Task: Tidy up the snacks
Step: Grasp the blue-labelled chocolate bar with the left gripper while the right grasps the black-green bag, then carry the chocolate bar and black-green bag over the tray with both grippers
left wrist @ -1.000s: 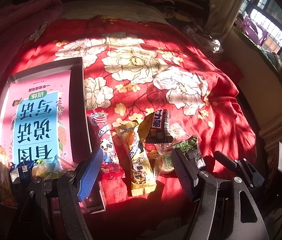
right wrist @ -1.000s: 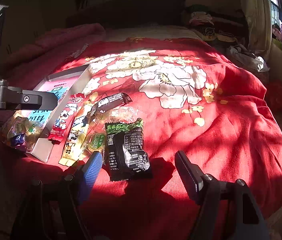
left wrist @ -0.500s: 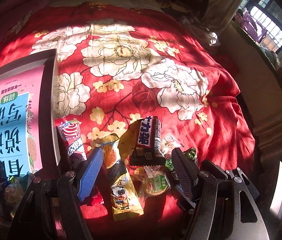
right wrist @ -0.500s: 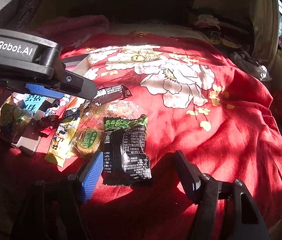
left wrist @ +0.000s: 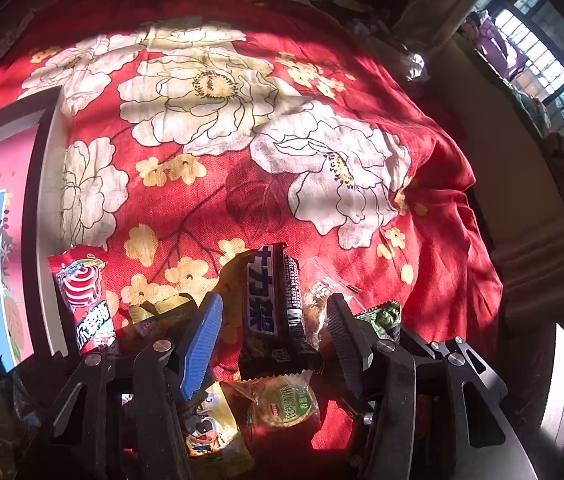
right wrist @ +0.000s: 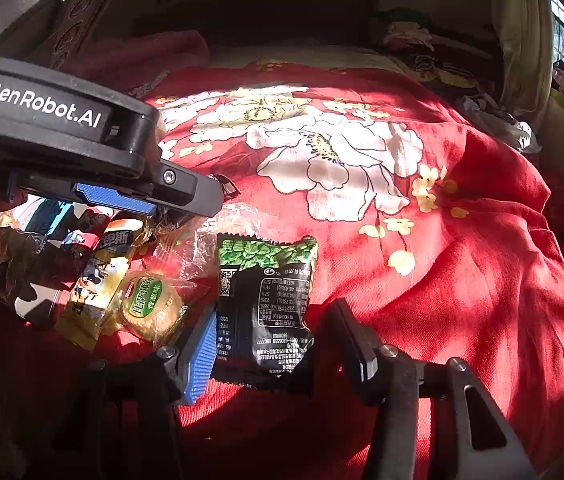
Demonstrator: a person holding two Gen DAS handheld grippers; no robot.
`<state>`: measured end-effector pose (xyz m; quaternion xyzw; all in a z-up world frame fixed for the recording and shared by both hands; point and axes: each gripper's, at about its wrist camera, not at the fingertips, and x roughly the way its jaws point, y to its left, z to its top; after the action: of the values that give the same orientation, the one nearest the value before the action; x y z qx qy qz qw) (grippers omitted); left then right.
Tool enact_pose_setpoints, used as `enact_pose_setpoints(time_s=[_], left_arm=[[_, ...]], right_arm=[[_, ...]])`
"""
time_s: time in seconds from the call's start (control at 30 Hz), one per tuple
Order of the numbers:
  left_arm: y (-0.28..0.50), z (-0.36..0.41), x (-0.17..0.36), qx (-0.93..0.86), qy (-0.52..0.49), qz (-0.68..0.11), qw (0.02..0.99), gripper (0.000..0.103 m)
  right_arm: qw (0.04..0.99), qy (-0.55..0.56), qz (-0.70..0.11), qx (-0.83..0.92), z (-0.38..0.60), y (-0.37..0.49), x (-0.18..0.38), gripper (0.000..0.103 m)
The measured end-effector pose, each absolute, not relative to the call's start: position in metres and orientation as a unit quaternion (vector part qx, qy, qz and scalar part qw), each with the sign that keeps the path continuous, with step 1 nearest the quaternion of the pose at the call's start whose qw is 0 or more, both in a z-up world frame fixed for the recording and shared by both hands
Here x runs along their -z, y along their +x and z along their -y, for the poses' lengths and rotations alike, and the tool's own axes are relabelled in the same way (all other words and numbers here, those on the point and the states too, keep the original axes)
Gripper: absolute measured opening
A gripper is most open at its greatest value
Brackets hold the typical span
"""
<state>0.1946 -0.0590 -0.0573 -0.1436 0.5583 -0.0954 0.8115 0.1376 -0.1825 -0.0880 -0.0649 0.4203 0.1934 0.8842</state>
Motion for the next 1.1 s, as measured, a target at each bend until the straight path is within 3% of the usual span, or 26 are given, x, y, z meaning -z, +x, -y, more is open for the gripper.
enact_pose_setpoints(time_s=[0.43,0.6,1.1], left_arm=[[0.201,0.05,0.071,0.122,-0.232,-0.563,0.784,0.041],[0.195,0.047,0.063,0.123,-0.231,-0.551,0.792,0.029],[0.169,0.027,0.033,0.109,-0.215,-0.518,0.821,0.029]], right_arm=[[0.876,0.001,-0.431,-0.219,0.196,0.148,0.086,0.039],[0.874,0.038,-0.424,-0.235,0.203,0.147,0.079,0.037],[0.885,0.062,-0.383,-0.256,0.205,0.133,0.055,0.037]])
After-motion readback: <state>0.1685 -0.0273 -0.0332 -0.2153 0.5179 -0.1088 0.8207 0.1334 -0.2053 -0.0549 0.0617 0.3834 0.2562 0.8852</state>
